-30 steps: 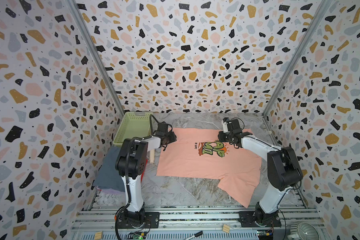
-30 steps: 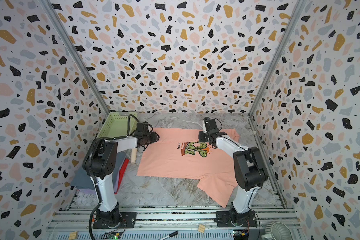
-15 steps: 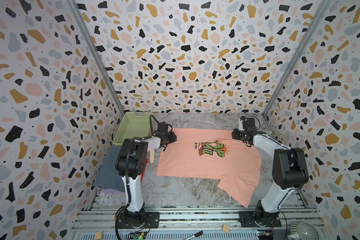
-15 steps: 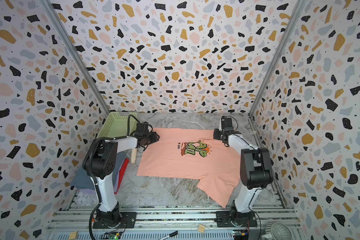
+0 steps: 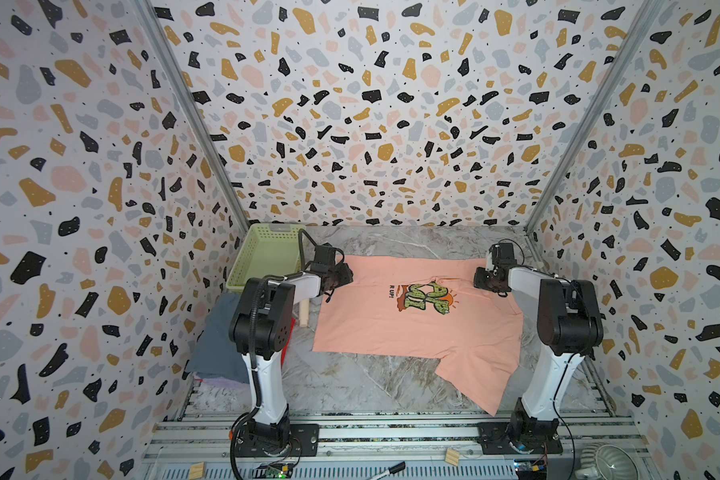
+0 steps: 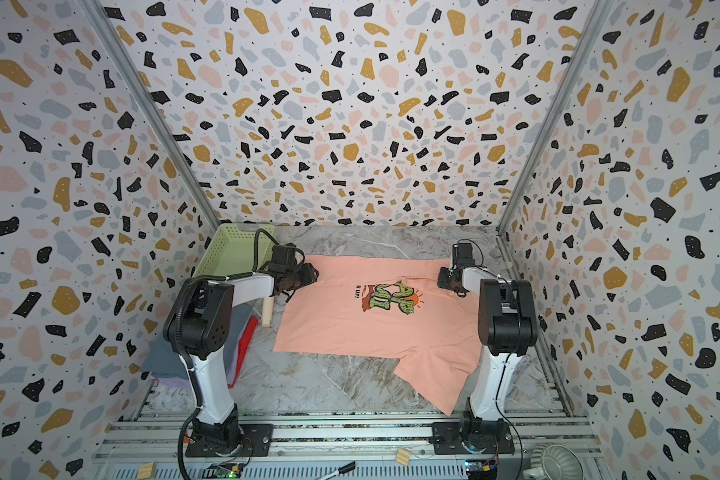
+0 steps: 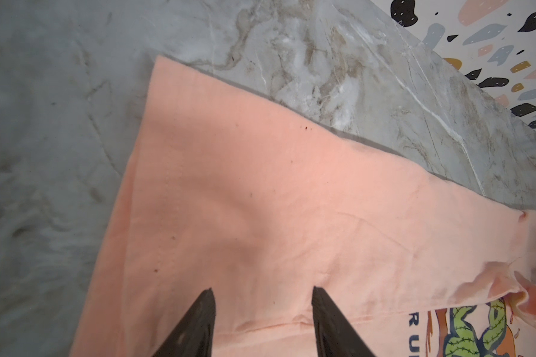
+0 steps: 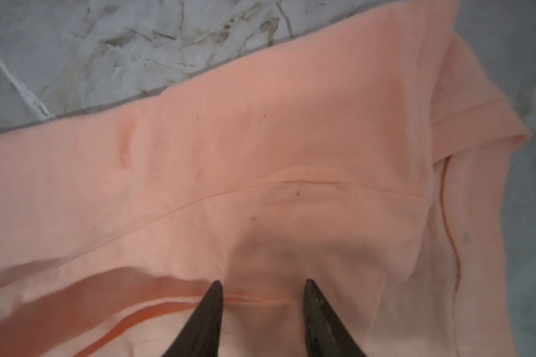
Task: Fold and stack the t-shirts
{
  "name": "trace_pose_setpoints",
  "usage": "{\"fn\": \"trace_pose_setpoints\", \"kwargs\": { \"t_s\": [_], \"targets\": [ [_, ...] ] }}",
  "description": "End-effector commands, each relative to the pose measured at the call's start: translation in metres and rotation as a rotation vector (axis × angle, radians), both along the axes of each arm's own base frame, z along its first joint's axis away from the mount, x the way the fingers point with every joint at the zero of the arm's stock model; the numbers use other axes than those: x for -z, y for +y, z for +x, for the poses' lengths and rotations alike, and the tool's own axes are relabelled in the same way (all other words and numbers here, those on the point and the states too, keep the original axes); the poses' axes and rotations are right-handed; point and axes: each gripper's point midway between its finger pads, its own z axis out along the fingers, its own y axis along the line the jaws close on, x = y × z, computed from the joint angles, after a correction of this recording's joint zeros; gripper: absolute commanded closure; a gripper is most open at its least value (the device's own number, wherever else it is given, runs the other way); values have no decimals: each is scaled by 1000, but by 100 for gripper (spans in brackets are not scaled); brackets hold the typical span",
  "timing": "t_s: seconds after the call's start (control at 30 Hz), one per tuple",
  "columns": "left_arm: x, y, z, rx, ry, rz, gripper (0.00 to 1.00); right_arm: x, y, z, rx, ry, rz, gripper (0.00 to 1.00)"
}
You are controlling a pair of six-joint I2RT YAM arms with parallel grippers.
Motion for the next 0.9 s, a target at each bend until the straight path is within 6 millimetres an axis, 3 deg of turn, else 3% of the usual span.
{"fn": "trace_pose_setpoints", "kwargs": {
  "t_s": [0.0, 0.03, 0.17, 0.3, 0.43, 0.67, 0.87],
  "targets": [
    [-14, -1, 7, 3, -42, -10, 48, -1, -1, -3, 6, -2, 16, 57],
    [-14, -1, 7, 1, -41, -10, 48, 0, 1, -4, 1, -2, 21, 60],
    [-13, -1, 6, 0, -36, -10, 48, -6, 5, -6, -8, -21, 41, 86],
    [-13, -1, 5, 2, -37, -12, 48, -25, 10, -10, -24, -67, 59, 96],
    [-15, -1, 4, -1, -42, -15, 48, -43, 19, -22, -36, -91, 58, 96],
    [-16, 0, 2, 2, -43, -17, 48, -55, 26, -48, -40, -89, 38, 95],
    [-18, 0, 1, 3, -47, -16, 48, -55, 31, -93, -42, -13, 0, 91]
  ]
}}
